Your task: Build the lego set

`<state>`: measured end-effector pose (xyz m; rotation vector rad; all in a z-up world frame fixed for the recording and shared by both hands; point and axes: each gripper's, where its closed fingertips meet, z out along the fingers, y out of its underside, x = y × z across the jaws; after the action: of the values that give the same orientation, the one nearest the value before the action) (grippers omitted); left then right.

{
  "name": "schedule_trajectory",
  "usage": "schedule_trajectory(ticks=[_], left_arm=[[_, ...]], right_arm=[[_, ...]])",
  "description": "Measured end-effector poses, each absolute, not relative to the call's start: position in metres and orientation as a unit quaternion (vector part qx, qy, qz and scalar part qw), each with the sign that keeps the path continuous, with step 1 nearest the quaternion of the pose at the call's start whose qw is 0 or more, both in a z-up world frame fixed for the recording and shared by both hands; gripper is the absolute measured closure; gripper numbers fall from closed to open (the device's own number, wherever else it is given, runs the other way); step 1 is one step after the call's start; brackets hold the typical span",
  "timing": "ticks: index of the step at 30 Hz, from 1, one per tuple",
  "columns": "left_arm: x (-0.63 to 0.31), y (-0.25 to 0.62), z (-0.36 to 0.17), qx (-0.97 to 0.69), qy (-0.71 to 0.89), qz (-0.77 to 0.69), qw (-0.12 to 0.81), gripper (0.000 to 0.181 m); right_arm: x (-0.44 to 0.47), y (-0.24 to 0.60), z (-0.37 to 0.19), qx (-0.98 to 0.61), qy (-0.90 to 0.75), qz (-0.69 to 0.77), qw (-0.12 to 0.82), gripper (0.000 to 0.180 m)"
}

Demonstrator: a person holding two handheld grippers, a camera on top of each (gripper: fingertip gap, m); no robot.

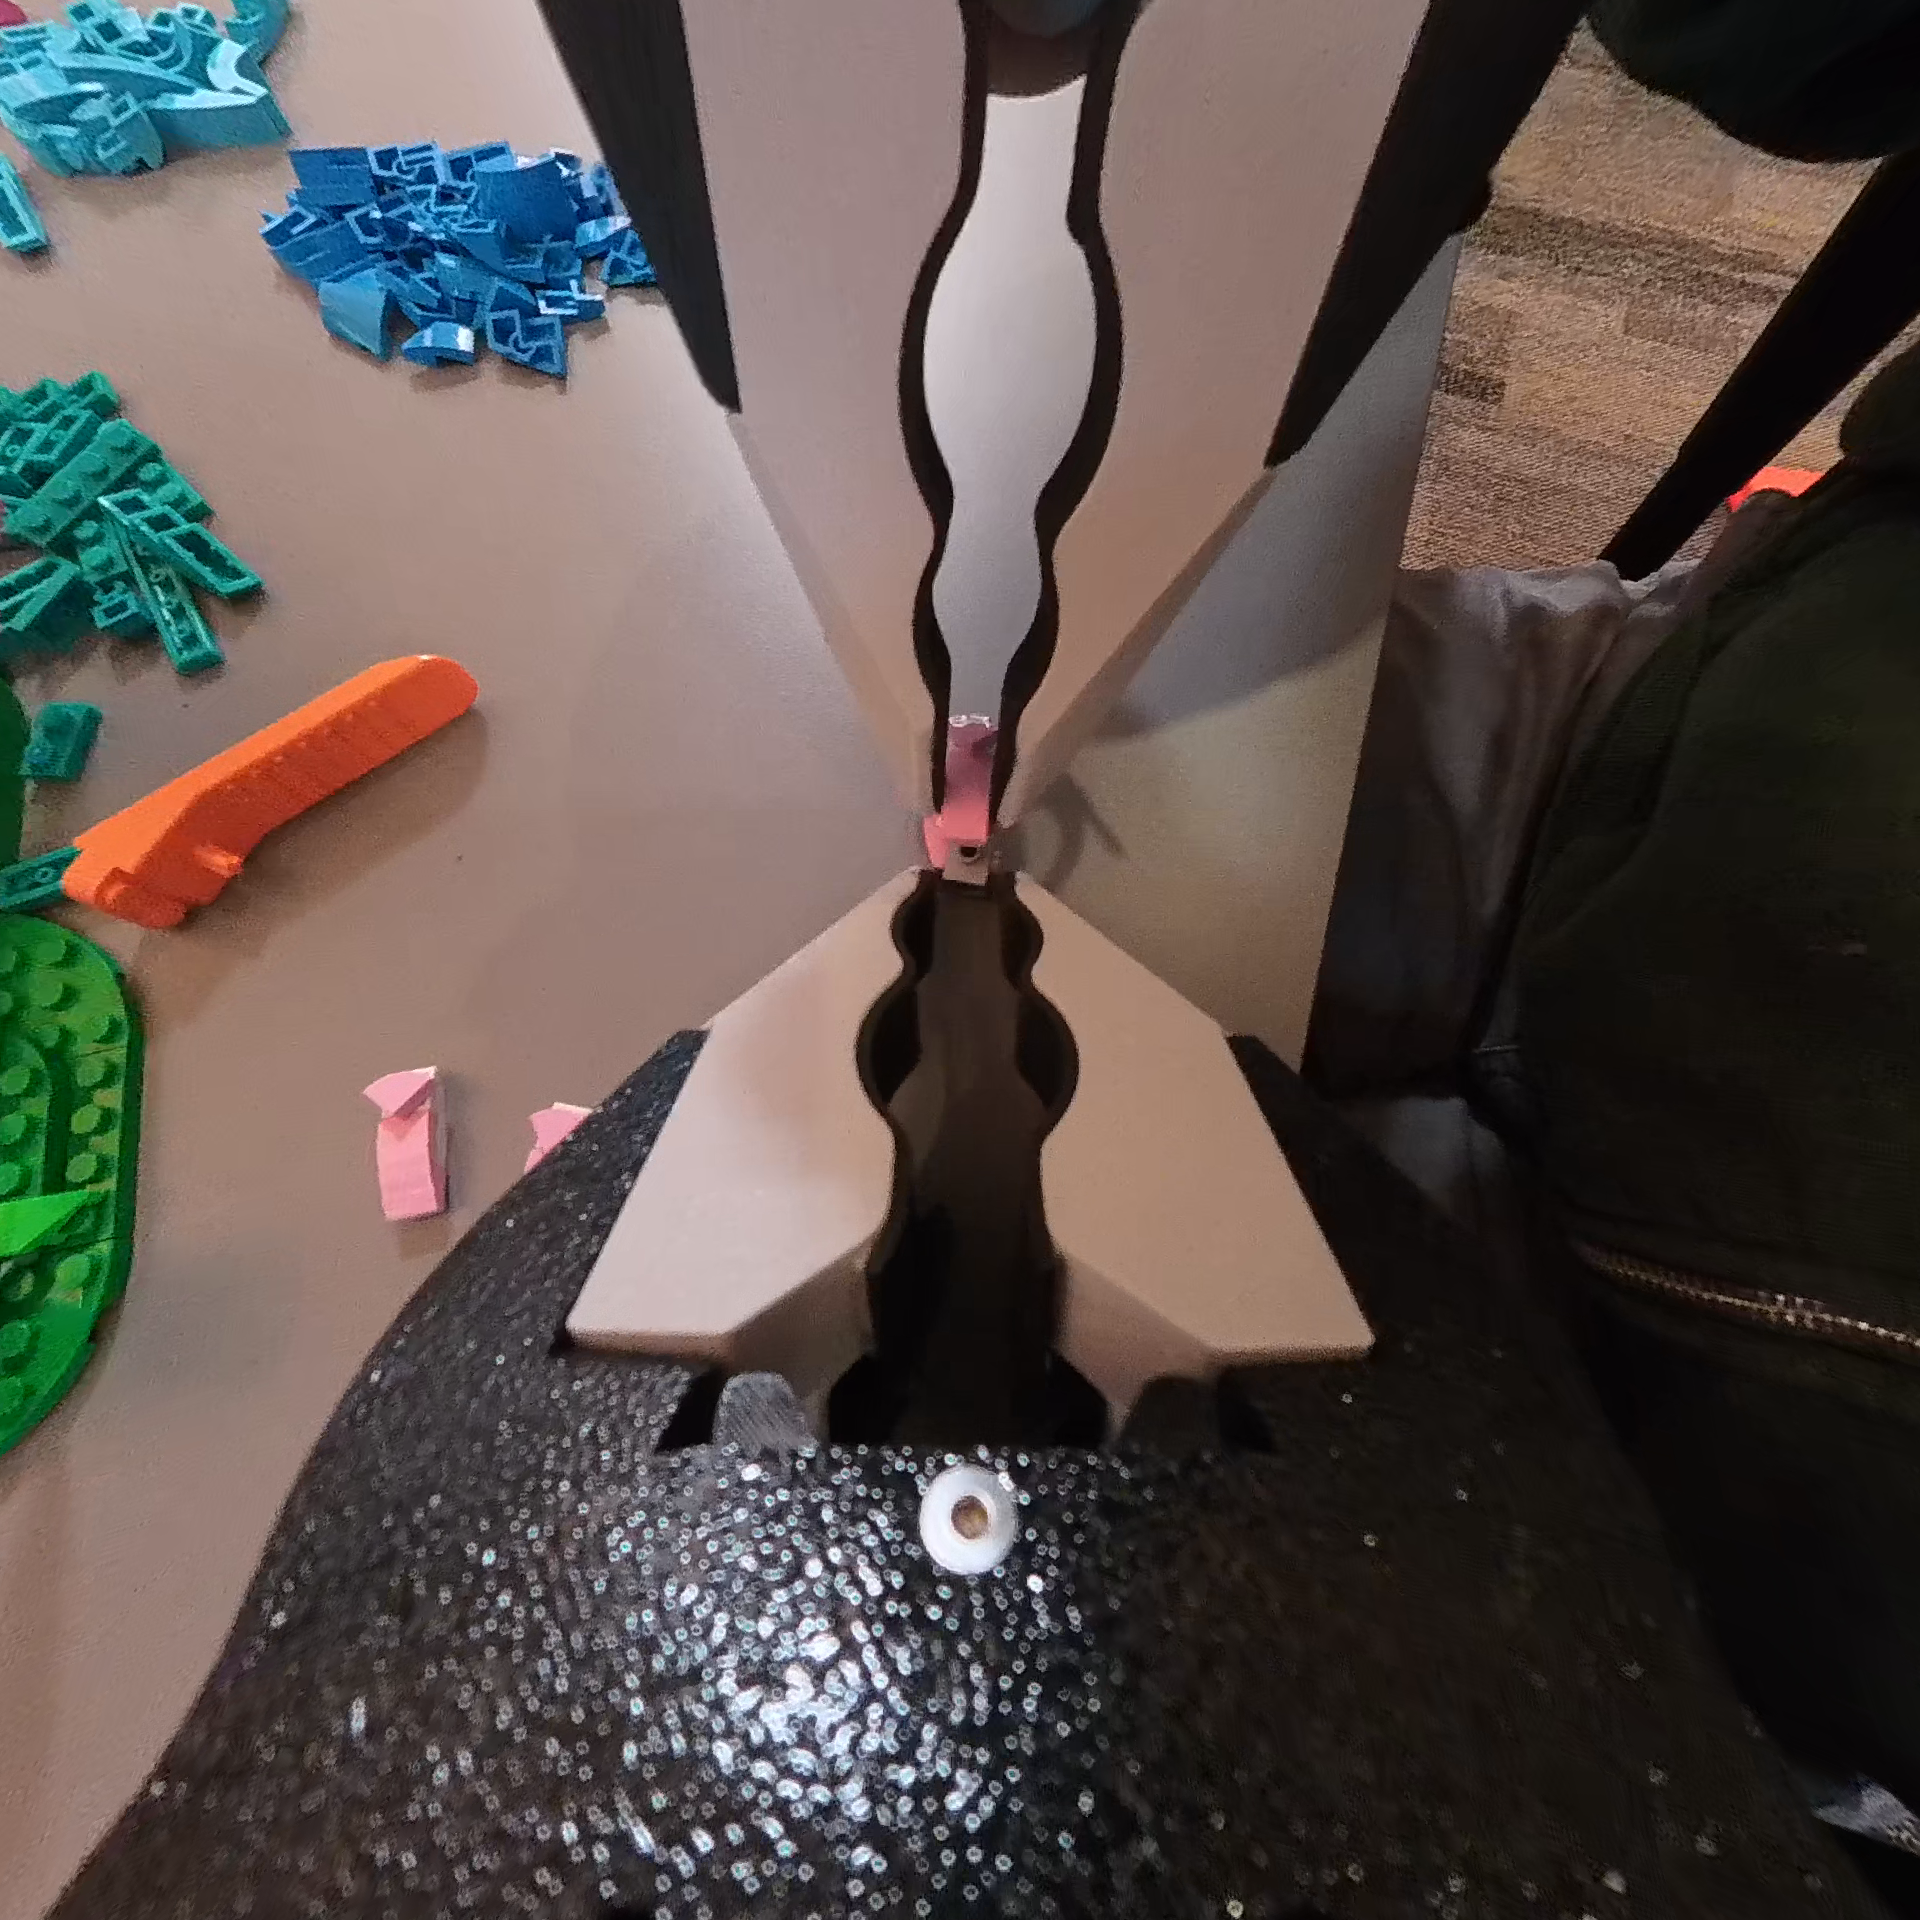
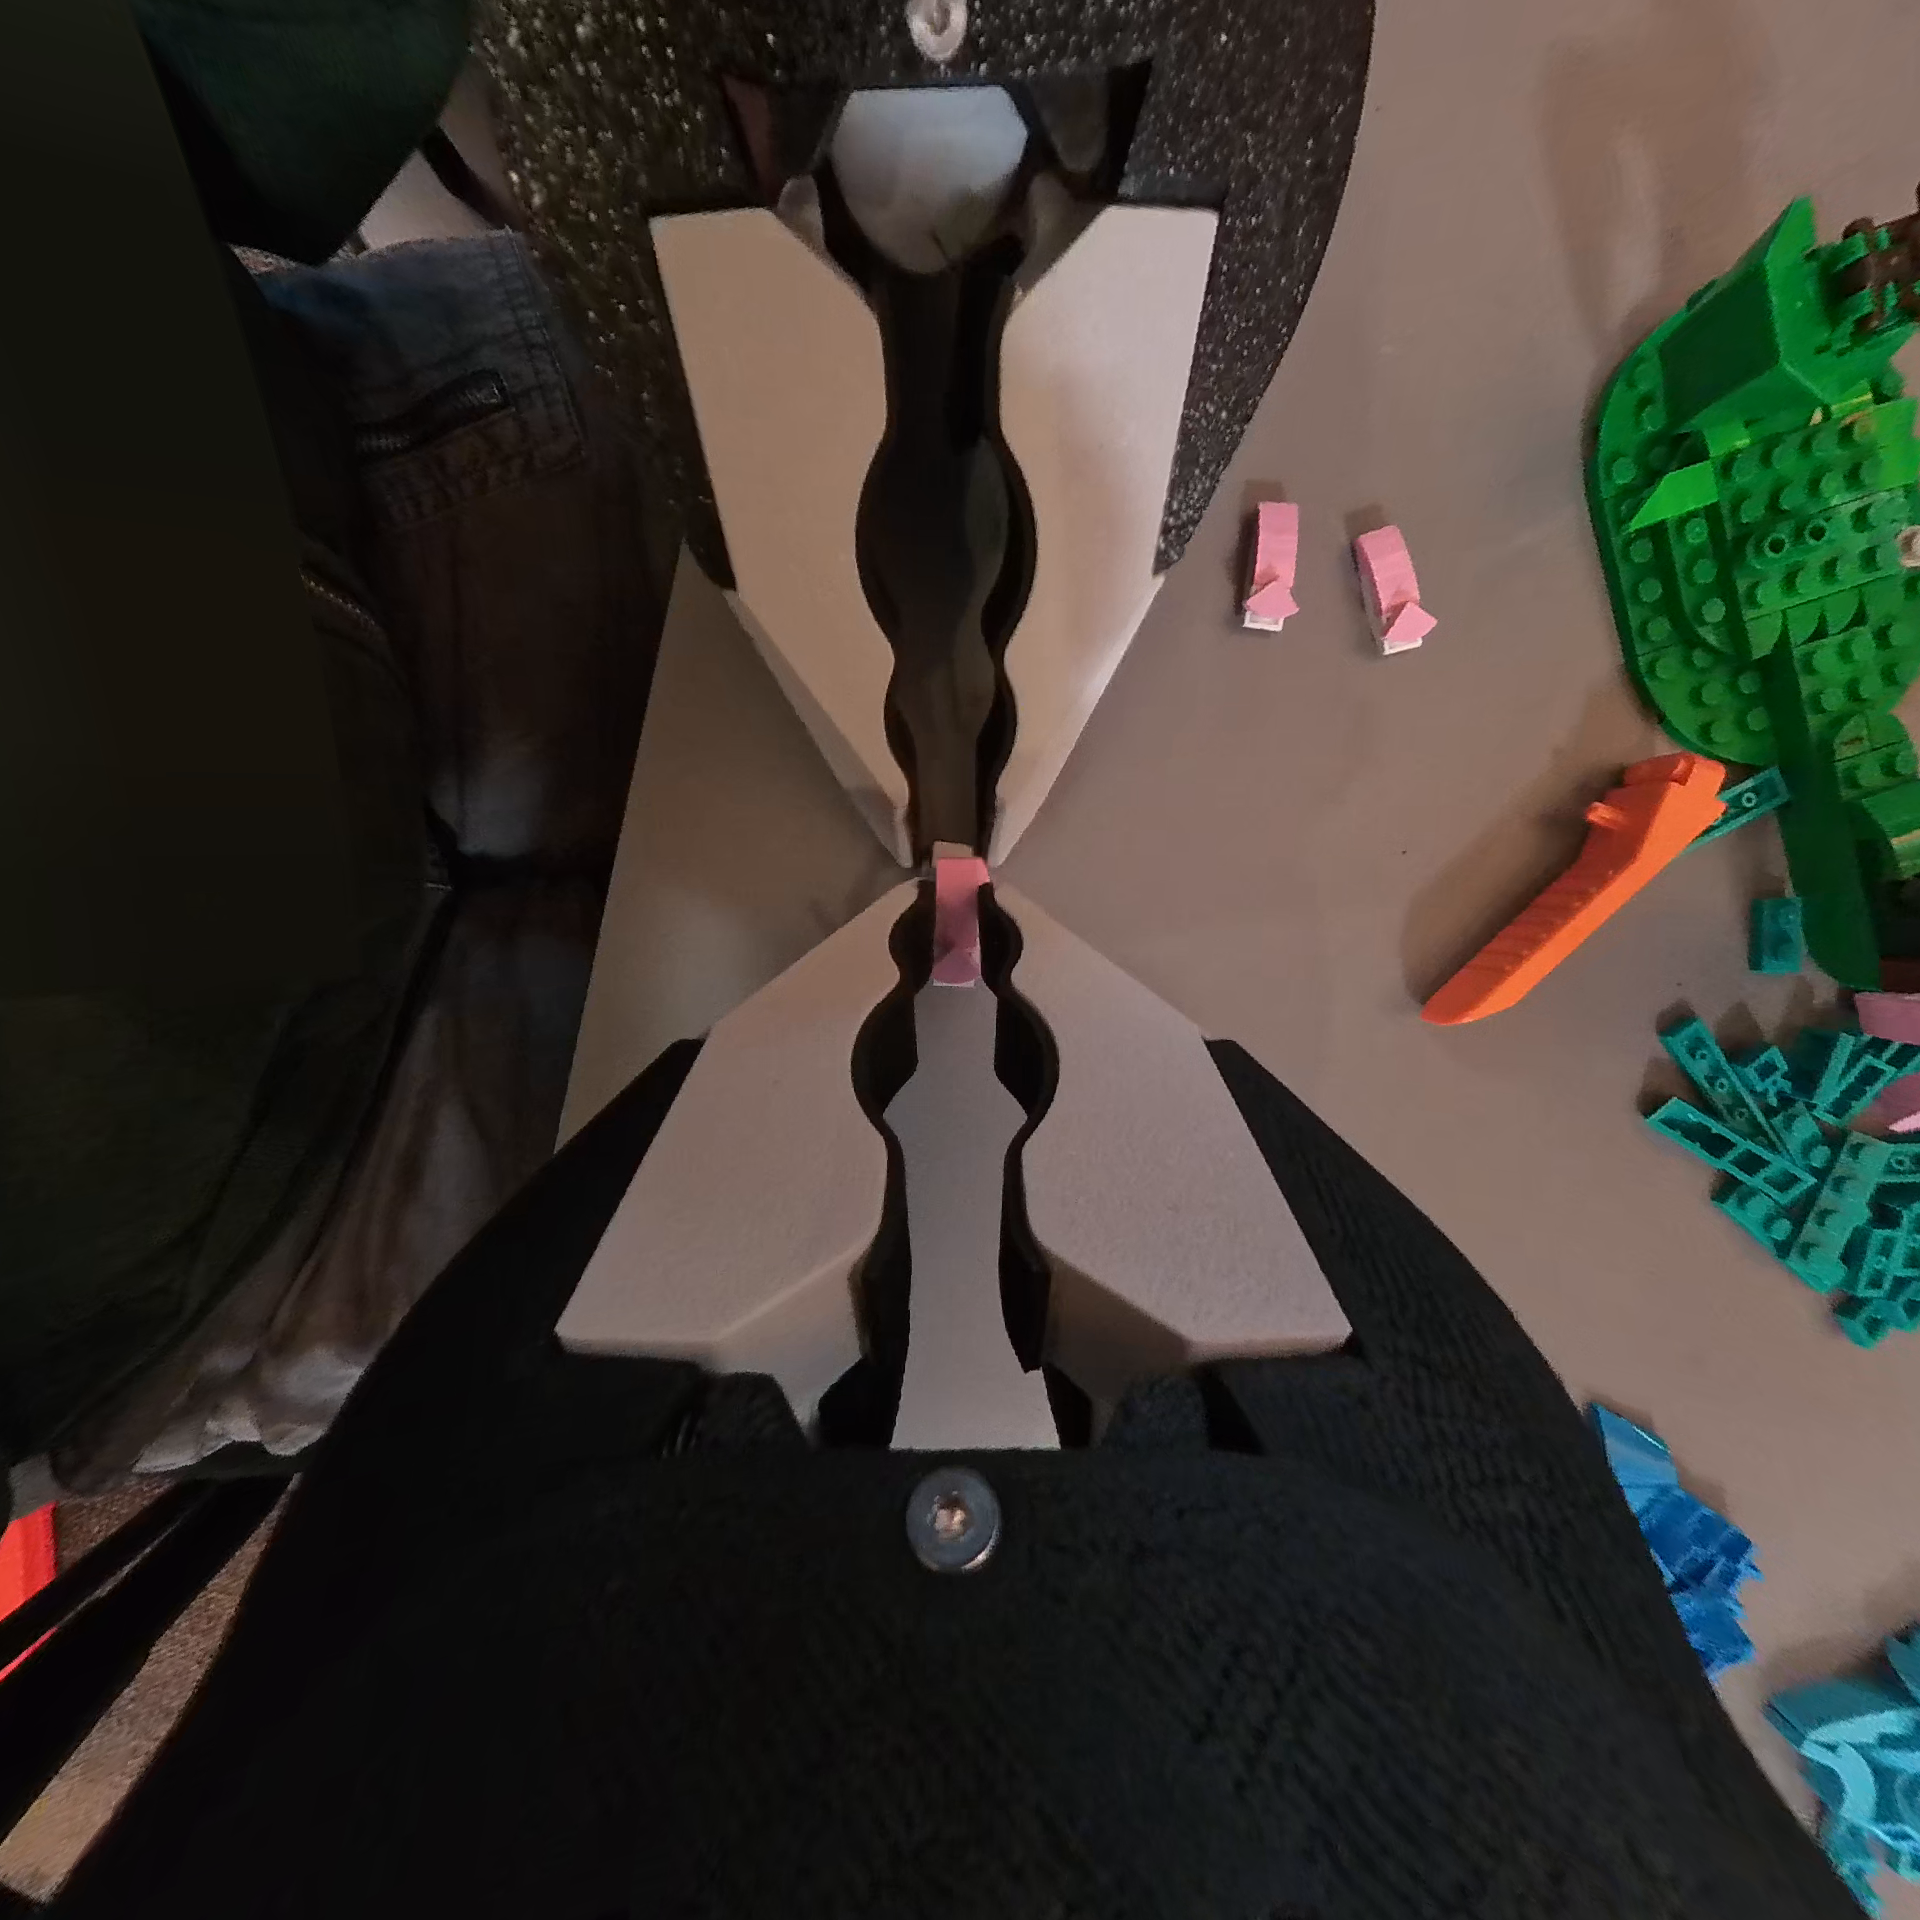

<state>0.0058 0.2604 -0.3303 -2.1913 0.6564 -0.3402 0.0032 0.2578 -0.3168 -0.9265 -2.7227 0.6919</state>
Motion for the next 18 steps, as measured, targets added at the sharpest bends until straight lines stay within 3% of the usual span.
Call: schedule_trajectory(ticks=[1, 18], left_arm=[[0.0060, 0.2605, -0.3303, -0.867, 0.261, -0.134, 0.403, 0.171], [0.0089, 0.2609, -0.3306, -0.868, 0.261, -0.138, 0.401, 0.175]], right_arm=[[0.0031, 0.2576, -0.3172, -0.314, -0.916, 0.233, 0.090, 0.173], [0.0080, 0.2585, -0.3220, -0.334, -0.921, 0.191, 0.059, 0.173]])
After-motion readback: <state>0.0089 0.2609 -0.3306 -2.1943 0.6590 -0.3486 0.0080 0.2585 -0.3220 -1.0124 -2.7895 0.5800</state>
